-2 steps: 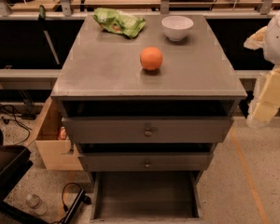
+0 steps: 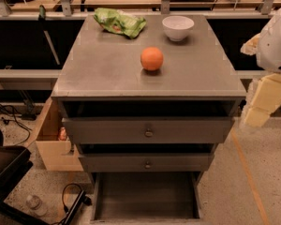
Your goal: Close bottom drawer
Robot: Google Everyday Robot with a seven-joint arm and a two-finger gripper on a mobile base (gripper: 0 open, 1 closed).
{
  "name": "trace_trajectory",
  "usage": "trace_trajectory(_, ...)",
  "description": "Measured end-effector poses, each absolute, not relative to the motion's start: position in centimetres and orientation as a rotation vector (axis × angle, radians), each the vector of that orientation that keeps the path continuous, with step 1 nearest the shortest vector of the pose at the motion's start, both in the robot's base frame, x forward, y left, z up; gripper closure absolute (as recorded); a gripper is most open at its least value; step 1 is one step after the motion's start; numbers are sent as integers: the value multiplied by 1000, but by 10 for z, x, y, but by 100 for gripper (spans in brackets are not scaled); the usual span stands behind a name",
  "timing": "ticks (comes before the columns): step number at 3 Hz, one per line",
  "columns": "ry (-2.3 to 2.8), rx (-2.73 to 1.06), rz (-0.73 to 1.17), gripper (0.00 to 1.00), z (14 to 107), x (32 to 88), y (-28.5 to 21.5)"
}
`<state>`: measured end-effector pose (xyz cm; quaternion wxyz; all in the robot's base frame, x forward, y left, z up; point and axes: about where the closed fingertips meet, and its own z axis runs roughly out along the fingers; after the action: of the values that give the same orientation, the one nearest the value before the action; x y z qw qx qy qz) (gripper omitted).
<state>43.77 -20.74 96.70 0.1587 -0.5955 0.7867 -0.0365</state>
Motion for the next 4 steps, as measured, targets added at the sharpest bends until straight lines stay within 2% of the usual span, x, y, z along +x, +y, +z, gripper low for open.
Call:
trace_trajectory(3,2141,-1503,125,0,865,355,-132)
trace_trajectory(4,2166,-1485,199,0,779,344,-120)
